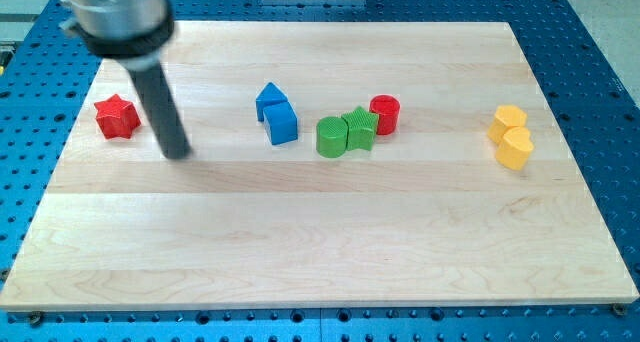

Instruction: Push the red circle to the bottom right side of the red star

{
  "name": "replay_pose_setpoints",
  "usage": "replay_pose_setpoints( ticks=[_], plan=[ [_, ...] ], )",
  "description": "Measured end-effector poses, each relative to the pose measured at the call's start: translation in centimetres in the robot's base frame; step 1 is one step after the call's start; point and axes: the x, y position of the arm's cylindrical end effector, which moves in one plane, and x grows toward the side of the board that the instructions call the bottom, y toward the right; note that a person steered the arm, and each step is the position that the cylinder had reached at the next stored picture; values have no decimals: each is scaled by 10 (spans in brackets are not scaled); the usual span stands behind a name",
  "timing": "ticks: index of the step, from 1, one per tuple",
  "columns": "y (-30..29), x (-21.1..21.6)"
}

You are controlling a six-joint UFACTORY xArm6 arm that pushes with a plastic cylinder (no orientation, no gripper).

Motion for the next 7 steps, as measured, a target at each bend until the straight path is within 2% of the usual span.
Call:
replay_pose_setpoints(
  ticks=[1, 2, 3, 6, 7],
  plan=[
    [118, 38],
    [204, 16],
    [238, -30],
    [194, -119],
    [206, -120]
  ],
)
